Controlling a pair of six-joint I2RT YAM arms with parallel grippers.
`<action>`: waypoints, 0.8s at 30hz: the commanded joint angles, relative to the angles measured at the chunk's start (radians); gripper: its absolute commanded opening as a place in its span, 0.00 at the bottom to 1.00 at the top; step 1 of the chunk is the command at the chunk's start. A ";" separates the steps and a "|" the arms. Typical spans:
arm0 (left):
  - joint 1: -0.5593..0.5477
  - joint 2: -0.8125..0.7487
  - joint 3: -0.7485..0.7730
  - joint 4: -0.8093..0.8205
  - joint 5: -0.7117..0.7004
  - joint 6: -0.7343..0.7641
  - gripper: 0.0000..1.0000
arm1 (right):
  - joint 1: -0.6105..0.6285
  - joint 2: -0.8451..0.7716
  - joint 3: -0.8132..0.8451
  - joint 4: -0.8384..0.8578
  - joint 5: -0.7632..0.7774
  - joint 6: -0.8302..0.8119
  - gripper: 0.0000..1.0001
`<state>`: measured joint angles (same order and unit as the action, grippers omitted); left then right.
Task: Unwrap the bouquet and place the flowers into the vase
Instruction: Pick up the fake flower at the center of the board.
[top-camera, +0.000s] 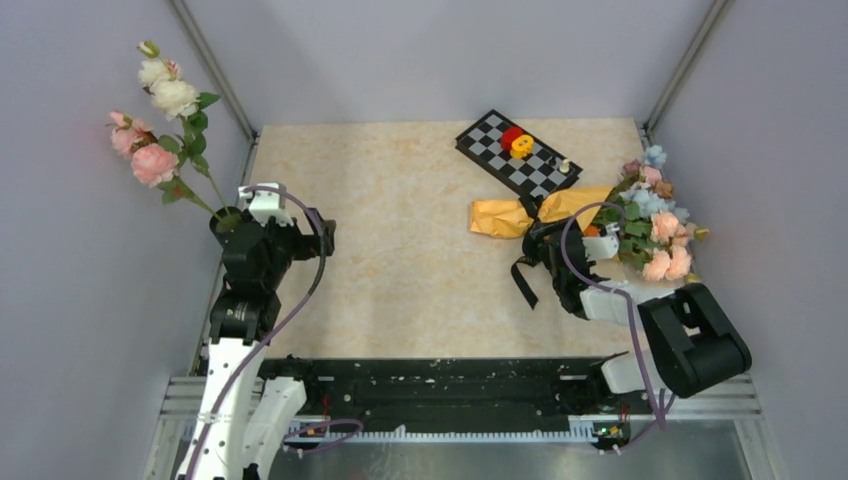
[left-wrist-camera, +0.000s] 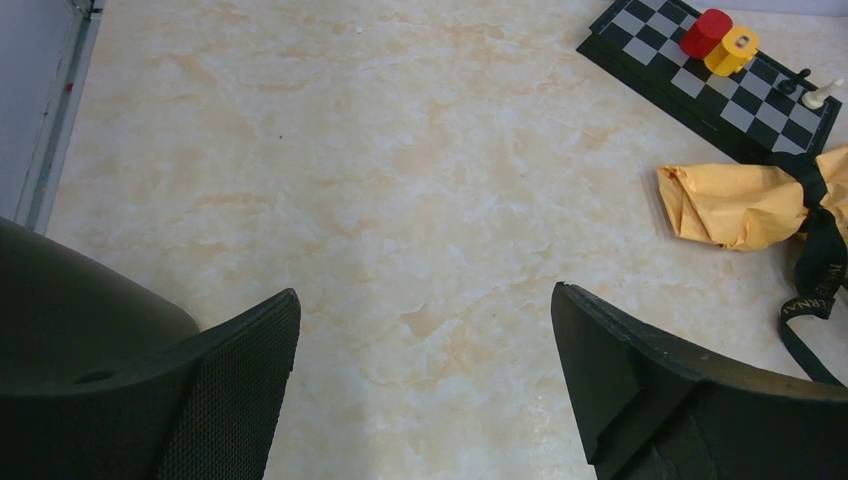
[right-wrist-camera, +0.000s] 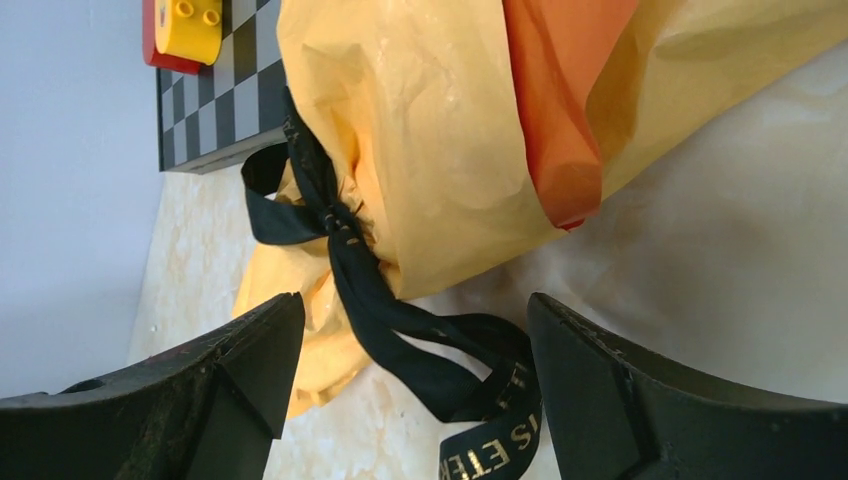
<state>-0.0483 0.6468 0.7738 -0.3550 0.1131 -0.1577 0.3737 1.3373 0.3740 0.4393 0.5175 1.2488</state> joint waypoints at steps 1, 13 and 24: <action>-0.008 0.004 -0.013 0.059 0.047 0.012 0.99 | -0.024 0.076 0.006 0.184 -0.006 -0.025 0.84; -0.021 0.014 -0.014 0.060 0.043 0.018 0.99 | -0.070 0.260 0.017 0.365 -0.018 -0.012 0.82; -0.028 0.001 -0.017 0.060 0.002 0.022 0.99 | -0.071 0.404 0.105 0.375 -0.023 0.006 0.75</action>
<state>-0.0704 0.6567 0.7624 -0.3443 0.1410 -0.1497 0.3099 1.6985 0.4545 0.8310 0.4957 1.2472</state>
